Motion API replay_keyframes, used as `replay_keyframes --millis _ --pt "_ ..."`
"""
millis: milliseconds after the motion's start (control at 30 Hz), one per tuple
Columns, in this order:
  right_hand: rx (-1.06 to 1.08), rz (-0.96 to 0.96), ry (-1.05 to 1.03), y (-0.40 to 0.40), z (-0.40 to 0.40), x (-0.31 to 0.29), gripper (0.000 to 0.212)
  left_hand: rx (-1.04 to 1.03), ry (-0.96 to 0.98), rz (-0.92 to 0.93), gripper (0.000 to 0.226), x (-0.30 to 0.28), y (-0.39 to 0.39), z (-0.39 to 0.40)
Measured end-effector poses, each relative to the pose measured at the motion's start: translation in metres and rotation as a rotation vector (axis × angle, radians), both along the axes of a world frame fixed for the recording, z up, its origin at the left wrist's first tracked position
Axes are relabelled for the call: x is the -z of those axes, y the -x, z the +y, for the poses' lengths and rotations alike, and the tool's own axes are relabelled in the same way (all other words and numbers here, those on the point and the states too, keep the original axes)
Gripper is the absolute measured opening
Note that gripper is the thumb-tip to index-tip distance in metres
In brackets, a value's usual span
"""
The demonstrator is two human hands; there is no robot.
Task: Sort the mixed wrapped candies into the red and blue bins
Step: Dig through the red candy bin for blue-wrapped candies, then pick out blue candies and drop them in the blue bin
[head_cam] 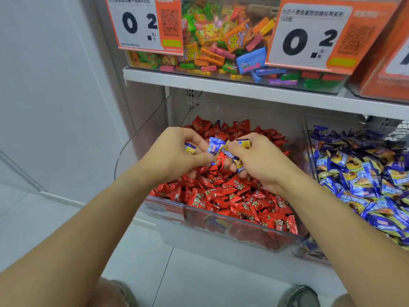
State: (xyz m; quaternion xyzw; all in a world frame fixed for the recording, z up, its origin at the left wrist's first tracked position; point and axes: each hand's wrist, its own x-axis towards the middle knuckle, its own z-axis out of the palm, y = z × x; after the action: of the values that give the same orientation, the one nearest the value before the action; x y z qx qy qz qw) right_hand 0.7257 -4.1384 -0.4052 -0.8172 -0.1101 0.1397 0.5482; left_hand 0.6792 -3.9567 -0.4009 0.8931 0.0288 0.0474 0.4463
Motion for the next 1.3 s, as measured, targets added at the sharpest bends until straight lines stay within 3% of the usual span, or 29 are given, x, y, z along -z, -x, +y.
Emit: replay_keyframes --millis 133,200,267,333,400,467,533,633,667,733,800,867,900,1033,1167,1233,1300 --pt "-0.027 0.177 -0.254 0.024 -0.004 -0.020 0.025 0.080 0.091 -0.112 0.017 -0.015 0.012 -0.034" --pt "-0.037 0.177 -0.285 0.034 -0.017 -0.030 0.039 0.108 0.129 -0.147 0.015 -0.021 0.016 -0.048" --pt "-0.010 -0.030 -0.160 0.042 -0.034 -0.034 0.043 0.152 0.146 -0.175 0.014 -0.025 0.019 -0.063" --pt "0.070 -0.214 -0.079 0.048 -0.056 -0.035 0.031 0.190 -0.015 -0.230 0.020 -0.026 0.019 -0.082" --pt "0.180 -0.235 -0.119 0.050 -0.084 -0.034 0.022 0.229 -0.176 -0.265 0.030 -0.027 0.018 -0.103" --pt "0.302 -0.266 -0.105 0.049 -0.118 -0.032 0.015 0.258 -0.155 -0.274 0.034 -0.030 0.015 -0.124" --pt "0.396 -0.369 0.041 0.042 -0.153 -0.027 0.012 0.296 -0.086 -0.264 0.026 -0.036 0.011 -0.148" --pt "0.483 -0.473 0.243 0.032 -0.192 -0.017 0.021 0.421 -0.010 -0.205 0.006 -0.041 -0.002 -0.187" --pt "0.502 -0.507 0.325 0.031 -0.199 -0.014 0.027 0.464 -0.034 -0.206 0.009 -0.040 -0.008 -0.199" --pt "0.526 -0.556 0.404 0.031 -0.205 -0.010 0.040 0.546 -0.144 -0.237 0.026 -0.035 -0.020 -0.217" --pt "0.512 -0.546 0.412 0.033 -0.205 -0.008 0.052 0.567 -0.391 -0.249 0.051 -0.025 -0.032 -0.228" --pt "0.459 -0.555 0.439 0.032 -0.207 -0.007 0.062 0.467 -0.644 -0.274 0.066 -0.017 -0.035 -0.225" --pt "0.420 -0.581 0.465 0.032 -0.210 -0.006 0.065 0.419 -0.670 -0.326 0.067 -0.014 -0.033 -0.218" --pt "0.168 -0.596 0.647 0.035 -0.228 0.001 0.069 0.330 -0.483 -0.459 0.044 0.003 -0.018 -0.167" --pt "-0.047 -0.467 0.929 0.032 -0.224 0.018 0.062 0.271 -0.464 -0.339 0.020 0.023 -0.011 -0.109" --pt "-0.007 -0.441 0.987 0.028 -0.218 0.016 0.061 0.349 -0.555 -0.219 0.030 0.034 -0.011 -0.086" --pt "0.060 -0.436 1.016 0.026 -0.210 0.008 0.068 0.433 -0.731 -0.041 0.063 0.043 -0.013 -0.069"
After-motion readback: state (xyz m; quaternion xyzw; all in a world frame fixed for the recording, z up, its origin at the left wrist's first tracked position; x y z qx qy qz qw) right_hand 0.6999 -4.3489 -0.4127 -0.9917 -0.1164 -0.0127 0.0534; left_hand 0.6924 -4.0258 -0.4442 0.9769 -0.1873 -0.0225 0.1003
